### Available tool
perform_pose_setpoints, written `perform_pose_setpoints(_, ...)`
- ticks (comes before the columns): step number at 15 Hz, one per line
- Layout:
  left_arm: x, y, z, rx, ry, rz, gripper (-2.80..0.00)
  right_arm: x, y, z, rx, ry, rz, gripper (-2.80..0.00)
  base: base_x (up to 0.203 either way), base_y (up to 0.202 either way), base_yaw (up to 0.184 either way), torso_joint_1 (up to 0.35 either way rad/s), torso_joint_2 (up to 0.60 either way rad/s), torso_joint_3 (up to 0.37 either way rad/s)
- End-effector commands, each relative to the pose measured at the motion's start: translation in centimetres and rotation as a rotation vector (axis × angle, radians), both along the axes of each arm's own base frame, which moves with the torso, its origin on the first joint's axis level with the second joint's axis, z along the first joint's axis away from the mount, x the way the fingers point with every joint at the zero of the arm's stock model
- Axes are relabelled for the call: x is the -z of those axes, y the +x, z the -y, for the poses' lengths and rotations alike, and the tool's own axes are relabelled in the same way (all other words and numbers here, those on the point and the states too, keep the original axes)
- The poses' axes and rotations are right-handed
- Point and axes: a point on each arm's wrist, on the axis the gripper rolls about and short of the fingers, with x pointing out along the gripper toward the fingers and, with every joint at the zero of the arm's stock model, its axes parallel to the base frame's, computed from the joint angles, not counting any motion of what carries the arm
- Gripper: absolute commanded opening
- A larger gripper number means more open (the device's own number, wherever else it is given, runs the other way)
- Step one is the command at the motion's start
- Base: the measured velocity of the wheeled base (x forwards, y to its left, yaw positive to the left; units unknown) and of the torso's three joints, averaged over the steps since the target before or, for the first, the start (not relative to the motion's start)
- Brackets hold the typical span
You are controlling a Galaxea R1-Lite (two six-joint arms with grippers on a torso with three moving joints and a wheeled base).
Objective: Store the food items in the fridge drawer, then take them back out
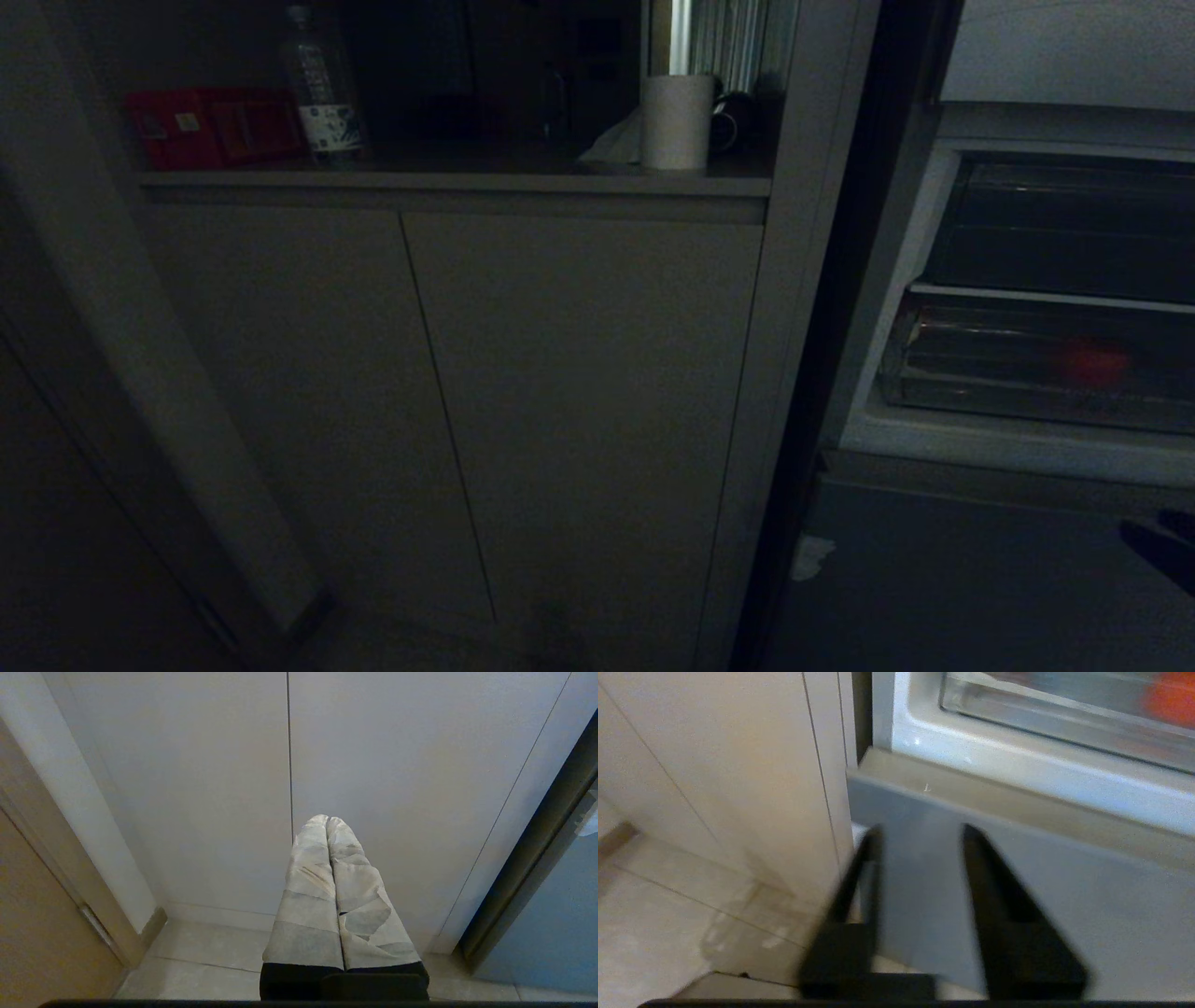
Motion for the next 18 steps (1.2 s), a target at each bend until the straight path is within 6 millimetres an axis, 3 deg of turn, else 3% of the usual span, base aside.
perform_pose_setpoints(1,0.0,0.0,0.0,-0.001,0.0,-0.001,-2.8,1.9,6.6,-0.4,-0.017,0.008,-0.134,0.0,0.0,0.0,0.0,0.0,0.0,0.0)
perform_pose_setpoints(5,0.0,0.0,0.0,0.0,0.0,0.001,-2.8,4.3,14.2,-1.5,-0.04,0.039,-0.015,0.0,0.0,0.0,0.0,0.0,0.0,0.0)
perform_pose_setpoints(7,0.0,0.0,0.0,-0.001,0.0,0.0,-2.8,5.6,17.0,-1.8,0.008,0.035,0.067,0.0,0.0,0.0,0.0,0.0,0.0,0.0)
perform_pose_setpoints(9,0.0,0.0,0.0,0.0,0.0,-0.002,-2.8,5.5,19.2,-1.9,0.095,0.03,0.166,0.0,0.0,0.0,0.0,0.0,0.0,0.0)
perform_pose_setpoints(14,0.0,0.0,0.0,0.0,0.0,-0.001,-2.8,3.9,21.2,-1.8,0.202,0.029,0.258,0.0,0.0,0.0,0.0,0.0,0.0,0.0)
perform_pose_setpoints(18,0.0,0.0,0.0,0.0,0.0,0.0,-2.8,4.2,22.4,-1.9,0.21,0.031,0.261,0.0,0.0,0.0,0.0,0.0,0.0,0.0)
